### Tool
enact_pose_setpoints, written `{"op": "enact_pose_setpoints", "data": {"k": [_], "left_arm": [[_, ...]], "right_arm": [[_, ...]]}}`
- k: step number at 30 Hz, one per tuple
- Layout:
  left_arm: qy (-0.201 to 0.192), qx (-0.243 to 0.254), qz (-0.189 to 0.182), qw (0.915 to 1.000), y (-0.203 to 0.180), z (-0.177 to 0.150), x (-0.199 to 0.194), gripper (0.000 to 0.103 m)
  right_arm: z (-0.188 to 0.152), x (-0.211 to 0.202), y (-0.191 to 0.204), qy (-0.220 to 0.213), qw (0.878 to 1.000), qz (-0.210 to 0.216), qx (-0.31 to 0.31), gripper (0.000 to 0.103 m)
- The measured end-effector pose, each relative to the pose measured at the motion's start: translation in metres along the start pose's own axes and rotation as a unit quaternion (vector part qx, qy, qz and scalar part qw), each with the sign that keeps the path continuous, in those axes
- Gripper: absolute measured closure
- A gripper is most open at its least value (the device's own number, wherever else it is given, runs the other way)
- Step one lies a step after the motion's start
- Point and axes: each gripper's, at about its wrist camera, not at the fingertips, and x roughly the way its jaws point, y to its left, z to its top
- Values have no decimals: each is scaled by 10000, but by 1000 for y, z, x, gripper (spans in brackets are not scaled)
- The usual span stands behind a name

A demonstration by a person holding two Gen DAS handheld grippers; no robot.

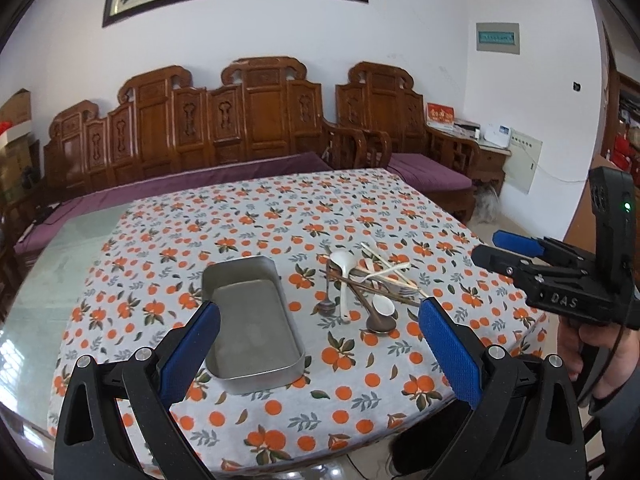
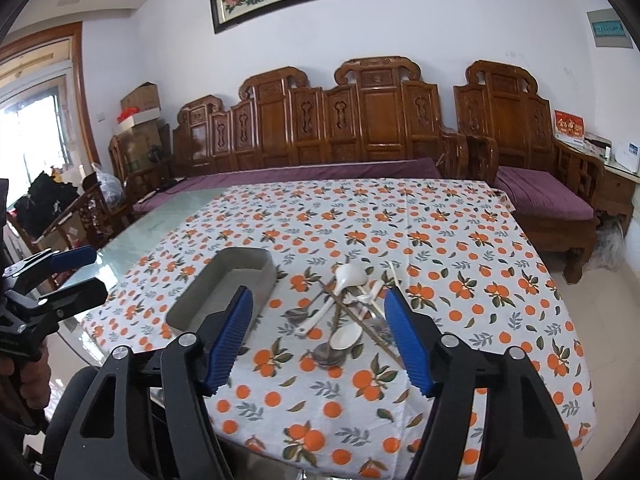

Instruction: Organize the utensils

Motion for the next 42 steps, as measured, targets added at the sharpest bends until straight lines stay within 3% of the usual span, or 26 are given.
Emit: {"op": "enact_pose_setpoints", "data": {"k": [10, 21, 27, 30, 32, 42], "left_arm": [[393, -5, -157, 9991, -2, -1, 44, 17], [700, 6, -104, 9975, -1, -5, 78, 20], [849, -86, -63, 9963, 6, -9, 90, 20], [901, -112, -37, 9959, 8, -10, 94, 20], [929, -116, -19, 9956, 9, -10, 96, 20], [1030, 15, -19, 9947, -4, -7, 107, 20]], "right_arm": [[6, 61, -30, 618, 9980, 25, 110, 44], [2, 147, -33, 1396, 9901, 84, -133, 55], [-1, 177, -41, 1669, 9858, 105, -129, 66], [-4, 183, -42, 1709, 9851, 159, -125, 76], [-5, 184, -42, 1698, 9852, 207, -132, 89], [12, 145, -50, 1235, 9919, 188, -250, 89]]}}
